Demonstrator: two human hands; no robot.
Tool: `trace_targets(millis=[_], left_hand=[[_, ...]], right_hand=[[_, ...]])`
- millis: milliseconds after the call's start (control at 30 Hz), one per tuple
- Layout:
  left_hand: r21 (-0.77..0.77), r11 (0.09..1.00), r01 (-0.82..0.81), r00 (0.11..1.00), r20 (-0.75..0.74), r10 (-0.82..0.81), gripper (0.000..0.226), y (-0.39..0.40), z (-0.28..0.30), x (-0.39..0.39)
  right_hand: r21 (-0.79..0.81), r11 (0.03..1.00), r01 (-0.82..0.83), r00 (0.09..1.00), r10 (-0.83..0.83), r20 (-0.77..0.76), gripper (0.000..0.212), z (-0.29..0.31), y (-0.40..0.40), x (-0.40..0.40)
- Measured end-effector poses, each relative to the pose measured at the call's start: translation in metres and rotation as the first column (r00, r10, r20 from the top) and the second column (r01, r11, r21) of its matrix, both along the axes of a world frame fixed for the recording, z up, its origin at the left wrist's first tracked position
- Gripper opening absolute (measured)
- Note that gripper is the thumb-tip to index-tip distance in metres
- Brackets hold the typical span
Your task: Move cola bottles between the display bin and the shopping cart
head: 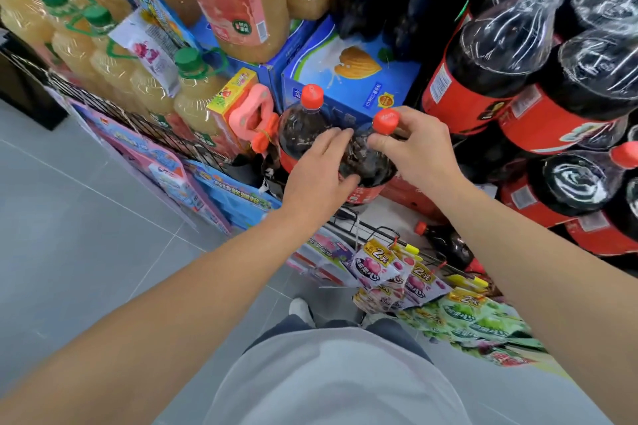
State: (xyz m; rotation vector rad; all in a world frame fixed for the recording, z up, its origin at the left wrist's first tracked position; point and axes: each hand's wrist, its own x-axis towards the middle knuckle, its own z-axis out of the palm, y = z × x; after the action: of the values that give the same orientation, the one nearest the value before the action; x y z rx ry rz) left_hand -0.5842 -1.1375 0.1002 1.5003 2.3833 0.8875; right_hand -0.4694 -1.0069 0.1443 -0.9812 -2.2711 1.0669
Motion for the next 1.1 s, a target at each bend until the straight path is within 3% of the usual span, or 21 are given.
trace_targets(millis=[100, 267, 433, 600, 700, 1100], left_hand=[[-0.033, 0.999, -0.005, 0.999, -0.046, 0.004, 0.091, 0.001, -0.007, 0.004], [0.009, 0.998, -0.055, 0.993, -0.103, 0.056, 0.091, 0.009, -0.006, 0.011], [0.027, 0.992, -0.122, 0.984, -0.125, 0.124, 0.085, 0.004, -0.015, 0.014], [0.000, 0.990, -0.142, 0.987, 0.076, 0.142, 0.083, 0.000, -0.014, 0.023], [0.029, 0.987, -0.160, 0.980, 0.120, 0.156, 0.083, 0.001, -0.013, 0.028], [0.093, 0.970, -0.223, 0.952, 0.234, 0.196, 0.075, -0.003, -0.019, 0.032]], right_hand=[[0.030, 1.000, -0.004, 1.000, 0.004, 0.002, 0.021, -0.001, -0.003, -0.003], [0.001, 0.997, -0.077, 0.996, 0.077, 0.042, 0.034, -0.002, 0.006, 0.001], [0.035, 0.962, -0.269, 0.958, 0.264, 0.110, 0.070, -0.020, 0.012, 0.020], [-0.007, 0.965, -0.262, 0.955, 0.260, 0.140, 0.086, -0.033, 0.017, 0.027], [0.014, 0.950, -0.312, 0.943, 0.308, 0.129, 0.093, -0.043, 0.022, 0.032], [-0.031, 0.971, -0.237, 0.961, 0.239, 0.142, 0.091, -0.046, 0.012, 0.036]])
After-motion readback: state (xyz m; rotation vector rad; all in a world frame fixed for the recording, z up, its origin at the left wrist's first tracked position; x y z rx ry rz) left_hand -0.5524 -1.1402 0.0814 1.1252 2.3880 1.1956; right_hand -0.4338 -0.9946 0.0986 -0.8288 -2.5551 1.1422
